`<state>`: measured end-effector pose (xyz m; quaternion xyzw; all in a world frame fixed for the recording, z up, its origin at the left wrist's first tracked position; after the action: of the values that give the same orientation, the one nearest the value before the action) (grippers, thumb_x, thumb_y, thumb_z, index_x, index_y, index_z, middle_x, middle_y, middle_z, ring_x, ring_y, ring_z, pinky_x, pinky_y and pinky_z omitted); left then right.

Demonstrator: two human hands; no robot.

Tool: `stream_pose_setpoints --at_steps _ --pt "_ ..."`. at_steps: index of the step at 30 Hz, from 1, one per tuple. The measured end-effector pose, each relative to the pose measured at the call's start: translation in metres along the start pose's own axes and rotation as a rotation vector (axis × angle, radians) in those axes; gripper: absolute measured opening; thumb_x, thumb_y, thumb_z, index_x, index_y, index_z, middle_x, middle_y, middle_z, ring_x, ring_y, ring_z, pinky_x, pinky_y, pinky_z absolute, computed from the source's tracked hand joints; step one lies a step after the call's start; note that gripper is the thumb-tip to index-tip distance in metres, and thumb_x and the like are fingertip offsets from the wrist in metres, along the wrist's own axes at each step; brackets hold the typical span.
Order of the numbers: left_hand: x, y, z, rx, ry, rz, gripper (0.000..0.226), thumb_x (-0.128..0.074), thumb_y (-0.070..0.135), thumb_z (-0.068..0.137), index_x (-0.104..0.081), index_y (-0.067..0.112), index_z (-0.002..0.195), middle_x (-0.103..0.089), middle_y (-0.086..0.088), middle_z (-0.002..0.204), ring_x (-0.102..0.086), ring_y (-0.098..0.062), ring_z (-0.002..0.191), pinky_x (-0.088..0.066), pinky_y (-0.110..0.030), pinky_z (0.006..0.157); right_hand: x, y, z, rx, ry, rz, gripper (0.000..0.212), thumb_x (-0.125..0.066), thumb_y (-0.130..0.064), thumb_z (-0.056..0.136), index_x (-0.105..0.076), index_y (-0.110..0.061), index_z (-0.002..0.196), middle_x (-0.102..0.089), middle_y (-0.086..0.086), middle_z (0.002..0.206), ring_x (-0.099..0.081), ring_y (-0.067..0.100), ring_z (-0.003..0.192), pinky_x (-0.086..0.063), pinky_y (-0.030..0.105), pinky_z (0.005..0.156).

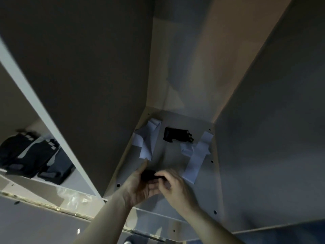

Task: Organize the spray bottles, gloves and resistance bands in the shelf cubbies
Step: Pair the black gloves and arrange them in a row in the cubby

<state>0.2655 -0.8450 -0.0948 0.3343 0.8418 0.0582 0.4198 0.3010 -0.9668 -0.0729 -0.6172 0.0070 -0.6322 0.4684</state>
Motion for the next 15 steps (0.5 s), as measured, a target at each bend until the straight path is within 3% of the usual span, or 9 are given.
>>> stream_pose_setpoints --at_steps 3,5,8,10,12,15 --pt "0.002 0.006 0.006 -0.129 0.083 -0.083 0.035 -0.043 0.020 0.097 -0.054 -0.002 0.121 -0.070 -0.022 0.080 -0.070 -0.029 0.059 -0.059 -0.035 0.049 0.009 -0.012 -0.001 0.116 0.061 0.031 0.016 -0.057 -0.018 0.082 -0.066 -0.021 0.095 -0.064 -0.007 0.097 -0.059 0.004 0.093 -0.044 0.013 0.078" --pt "0.005 0.015 0.006 -0.232 0.120 -0.092 0.031 -0.040 0.008 0.097 -0.054 0.001 0.123 -0.074 -0.015 0.077 -0.071 -0.024 0.063 -0.058 -0.030 0.053 0.015 -0.008 0.006 0.088 0.105 0.066 0.019 -0.054 -0.025 0.085 -0.065 -0.021 0.100 -0.063 -0.007 0.101 -0.055 0.003 0.098 -0.041 0.012 0.084" --pt "0.005 0.033 -0.009 -0.341 0.141 -0.008 0.025 -0.044 -0.005 0.092 -0.061 0.001 0.109 -0.075 -0.008 0.072 -0.072 -0.017 0.063 -0.057 -0.024 0.053 0.016 0.017 0.036 -0.061 0.123 0.085 0.036 -0.044 -0.036 0.088 -0.062 -0.018 0.113 -0.062 0.001 0.111 -0.057 0.014 0.108 -0.039 0.021 0.093" --pt "0.003 0.044 -0.022 -0.392 0.146 0.043 0.024 -0.048 -0.009 0.087 -0.062 -0.001 0.105 -0.075 -0.012 0.077 -0.073 -0.019 0.064 -0.057 -0.024 0.052 0.008 0.040 0.063 -0.117 0.069 -0.047 0.047 -0.042 -0.037 0.085 -0.060 -0.015 0.122 -0.058 0.009 0.124 -0.053 0.027 0.120 -0.038 0.030 0.101" --pt "0.003 0.054 -0.030 -0.439 0.141 0.072 0.030 -0.052 -0.010 0.083 -0.062 -0.001 0.110 -0.074 -0.015 0.090 -0.073 -0.020 0.072 -0.059 -0.026 0.057 -0.003 0.061 0.086 -0.245 -0.109 -0.155 0.047 -0.043 -0.034 0.092 -0.048 -0.021 0.136 -0.034 0.008 0.150 -0.030 0.027 0.140 -0.028 0.036 0.113" --pt "0.007 0.063 -0.038 -0.454 0.110 0.092 0.031 -0.058 -0.003 0.076 -0.067 0.003 0.105 -0.075 -0.014 0.092 -0.073 -0.020 0.075 -0.060 -0.027 0.063 -0.019 0.089 0.110 -0.354 -0.296 -0.231 0.047 -0.040 -0.031 0.097 -0.034 -0.033 0.144 -0.004 -0.002 0.160 -0.001 0.022 0.148 -0.014 0.038 0.118"
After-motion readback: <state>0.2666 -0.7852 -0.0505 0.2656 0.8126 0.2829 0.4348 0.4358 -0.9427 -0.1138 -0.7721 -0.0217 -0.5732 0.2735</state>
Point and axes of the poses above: each hand's wrist, its own z-axis towards the middle knuckle, its own x-axis out of the back of the hand, y = z × x, the point moved 4 cm from there along z, towards the middle knuckle
